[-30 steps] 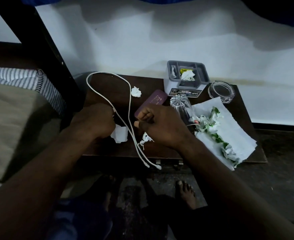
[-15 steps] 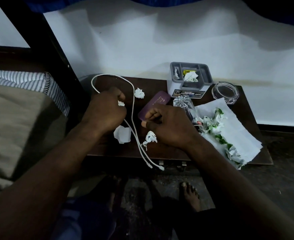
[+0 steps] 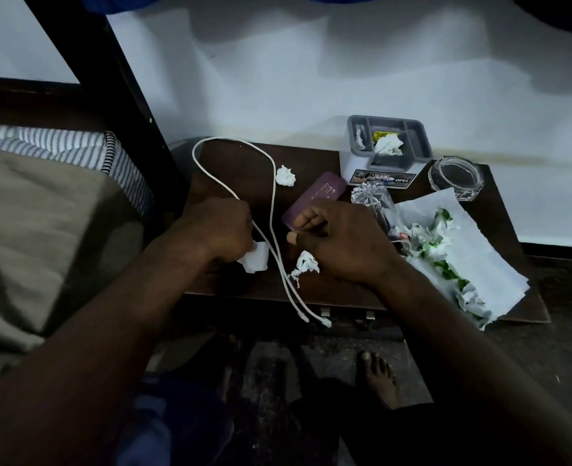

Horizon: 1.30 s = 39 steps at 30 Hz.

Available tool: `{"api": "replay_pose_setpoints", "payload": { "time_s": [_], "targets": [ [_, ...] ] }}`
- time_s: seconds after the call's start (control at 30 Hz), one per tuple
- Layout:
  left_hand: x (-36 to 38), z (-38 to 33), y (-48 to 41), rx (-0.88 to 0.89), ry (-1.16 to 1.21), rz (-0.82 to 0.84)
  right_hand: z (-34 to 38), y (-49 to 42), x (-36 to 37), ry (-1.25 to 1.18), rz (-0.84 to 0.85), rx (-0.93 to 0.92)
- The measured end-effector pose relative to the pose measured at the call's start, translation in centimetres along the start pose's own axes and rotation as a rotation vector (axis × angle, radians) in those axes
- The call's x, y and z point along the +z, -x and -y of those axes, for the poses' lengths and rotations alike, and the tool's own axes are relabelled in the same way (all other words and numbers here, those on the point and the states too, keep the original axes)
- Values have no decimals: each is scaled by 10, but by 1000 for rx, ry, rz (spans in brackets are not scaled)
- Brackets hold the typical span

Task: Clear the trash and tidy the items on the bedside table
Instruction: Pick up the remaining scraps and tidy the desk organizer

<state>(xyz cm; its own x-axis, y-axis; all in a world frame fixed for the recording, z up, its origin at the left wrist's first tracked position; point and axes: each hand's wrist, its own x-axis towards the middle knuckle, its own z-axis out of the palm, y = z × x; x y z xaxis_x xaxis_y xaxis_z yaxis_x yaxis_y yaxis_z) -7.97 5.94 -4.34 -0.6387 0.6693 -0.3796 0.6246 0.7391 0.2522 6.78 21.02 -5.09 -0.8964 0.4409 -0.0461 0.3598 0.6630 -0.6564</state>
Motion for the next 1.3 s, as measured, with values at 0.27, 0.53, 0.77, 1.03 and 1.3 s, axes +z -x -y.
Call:
{"api": "replay_pose_setpoints", "payload": {
  "time_s": [0.27, 0.53, 0.77, 1.03, 1.3],
  "targets": [
    [18, 4, -3, -7, -105, 7, 7, -5, 10, -27, 7, -18],
    [15, 0, -5, 4, -53, -81, 12, -11, 12, -31, 0, -16],
    [-2, 3, -5, -23, 162, -195, 15, -28, 10, -13, -41, -12],
    [-7, 5, -11, 22, 263, -311, 25, -58, 20, 398, -78, -52],
    [-7, 12, -15, 10, 329, -326, 22, -73, 53, 541, 1, 48]
  ]
}}
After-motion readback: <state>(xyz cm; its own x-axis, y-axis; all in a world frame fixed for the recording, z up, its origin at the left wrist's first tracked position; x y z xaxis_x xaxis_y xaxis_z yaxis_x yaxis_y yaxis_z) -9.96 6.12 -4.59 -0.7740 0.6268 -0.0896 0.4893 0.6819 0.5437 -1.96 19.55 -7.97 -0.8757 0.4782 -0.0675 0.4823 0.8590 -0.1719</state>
